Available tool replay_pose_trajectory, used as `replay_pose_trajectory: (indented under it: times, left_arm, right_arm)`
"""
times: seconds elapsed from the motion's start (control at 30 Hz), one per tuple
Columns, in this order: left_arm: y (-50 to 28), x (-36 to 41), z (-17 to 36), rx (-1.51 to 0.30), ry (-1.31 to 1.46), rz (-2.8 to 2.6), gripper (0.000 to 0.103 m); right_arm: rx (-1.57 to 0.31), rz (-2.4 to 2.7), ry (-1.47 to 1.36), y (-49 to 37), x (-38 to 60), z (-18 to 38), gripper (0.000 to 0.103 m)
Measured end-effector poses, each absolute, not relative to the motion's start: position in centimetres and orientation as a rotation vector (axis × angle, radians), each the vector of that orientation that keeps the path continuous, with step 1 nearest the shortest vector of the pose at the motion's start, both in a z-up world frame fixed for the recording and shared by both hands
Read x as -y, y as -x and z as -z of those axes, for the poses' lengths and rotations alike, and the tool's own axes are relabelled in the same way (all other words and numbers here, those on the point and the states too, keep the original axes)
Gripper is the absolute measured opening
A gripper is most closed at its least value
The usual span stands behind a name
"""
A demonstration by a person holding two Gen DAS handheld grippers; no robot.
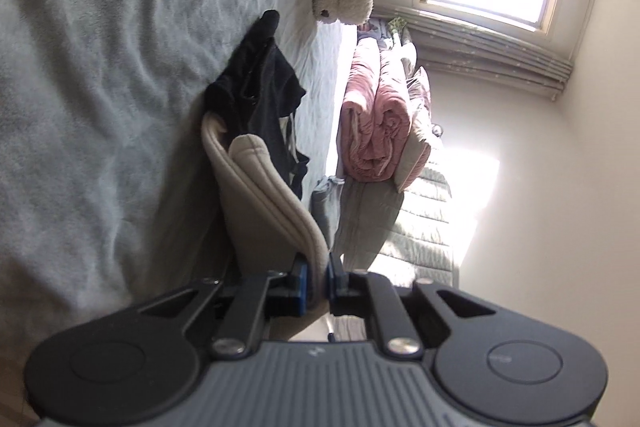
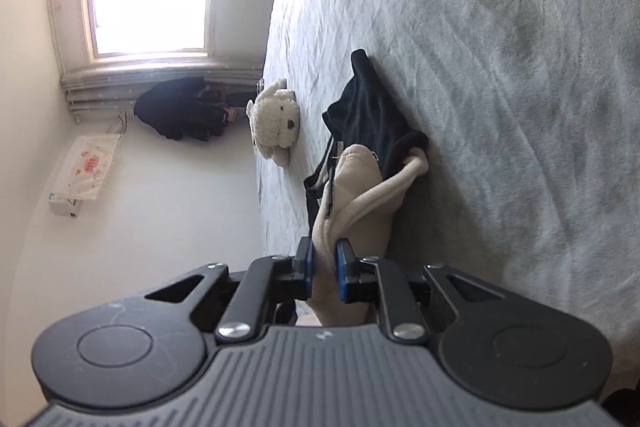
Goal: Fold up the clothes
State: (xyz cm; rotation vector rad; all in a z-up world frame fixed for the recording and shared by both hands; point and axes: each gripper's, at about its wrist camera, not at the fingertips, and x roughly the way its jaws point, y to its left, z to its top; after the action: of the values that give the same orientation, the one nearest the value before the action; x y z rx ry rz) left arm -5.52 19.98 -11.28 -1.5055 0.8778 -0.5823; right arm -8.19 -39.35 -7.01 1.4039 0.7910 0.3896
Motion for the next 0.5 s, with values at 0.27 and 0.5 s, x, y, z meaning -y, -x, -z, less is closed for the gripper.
replay_pose_trajectory:
  times: [0.27, 0.5]
  left_arm:
    - [3.1, -19.8, 11.2, -0.74, 1.694, 0.449, 0.009]
    - [-1.0, -19.0, 11.7, -0.719, 1.746, 0.298, 0.009]
  right_arm:
    - [-0.662, -0.244, -1.633, 6.0, 38.9, 7.5, 0.015]
    - [-0.642, -0.143, -1.714, 2.0, 38.1, 8.6, 0.015]
